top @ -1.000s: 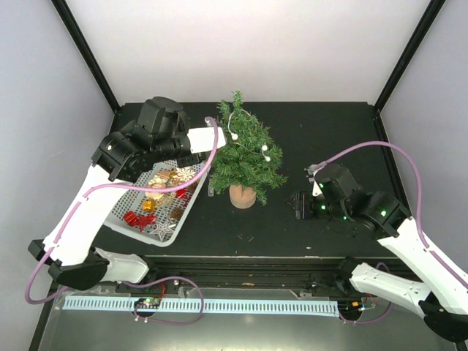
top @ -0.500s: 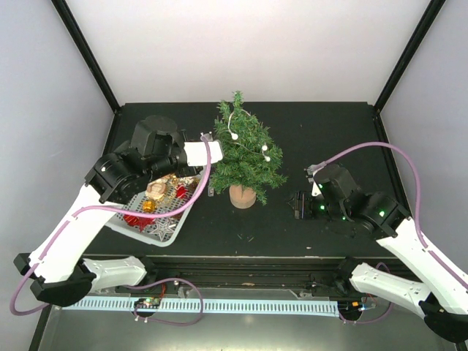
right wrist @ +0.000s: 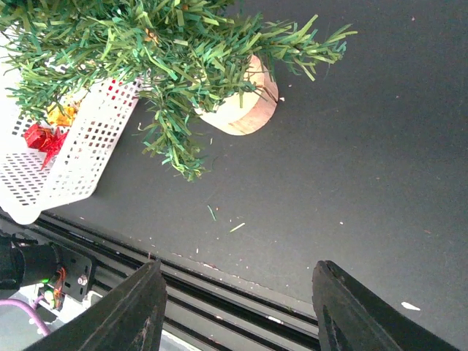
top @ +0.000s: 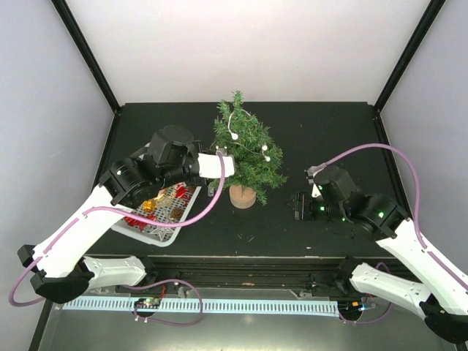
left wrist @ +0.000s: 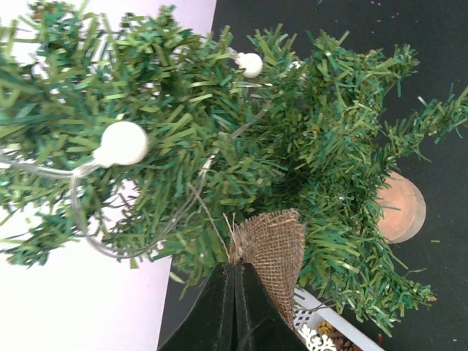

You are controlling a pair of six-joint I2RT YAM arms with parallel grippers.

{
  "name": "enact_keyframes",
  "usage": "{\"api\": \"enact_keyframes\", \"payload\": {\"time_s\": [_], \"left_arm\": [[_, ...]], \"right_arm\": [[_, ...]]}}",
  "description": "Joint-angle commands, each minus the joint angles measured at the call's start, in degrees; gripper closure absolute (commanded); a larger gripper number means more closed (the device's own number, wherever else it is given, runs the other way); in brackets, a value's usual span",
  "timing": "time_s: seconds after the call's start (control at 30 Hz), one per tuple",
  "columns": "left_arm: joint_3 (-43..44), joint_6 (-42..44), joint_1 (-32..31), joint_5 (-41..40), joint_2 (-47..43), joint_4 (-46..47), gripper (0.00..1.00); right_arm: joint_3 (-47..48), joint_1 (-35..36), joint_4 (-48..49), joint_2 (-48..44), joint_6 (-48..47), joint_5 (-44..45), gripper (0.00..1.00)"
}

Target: Decorate the small christmas tree

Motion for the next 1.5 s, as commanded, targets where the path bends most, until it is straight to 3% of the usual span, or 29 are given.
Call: {"api": "enact_keyframes", "payload": {"time_s": [0.0,0.37,1.47], "left_arm": [[-2.2,2.7,-1.2,-2.0,0.3,4.8,0.98],[-7.8,6.7,-2.0,-6.8,0.0,14.7,0.98],[-10.1,9.2,-5.2,-8.7,2.4,16.6,0.98]], "right_arm": [[-1.0,-0.2,0.9,-1.6,1.4,-0.1,0.44],[-2.3,-0.2,0.9,-3.4,2.2,-0.1,0.44],[-2.8,-0.2,0.9,-4.3,2.6,0.2,0.44]]}}
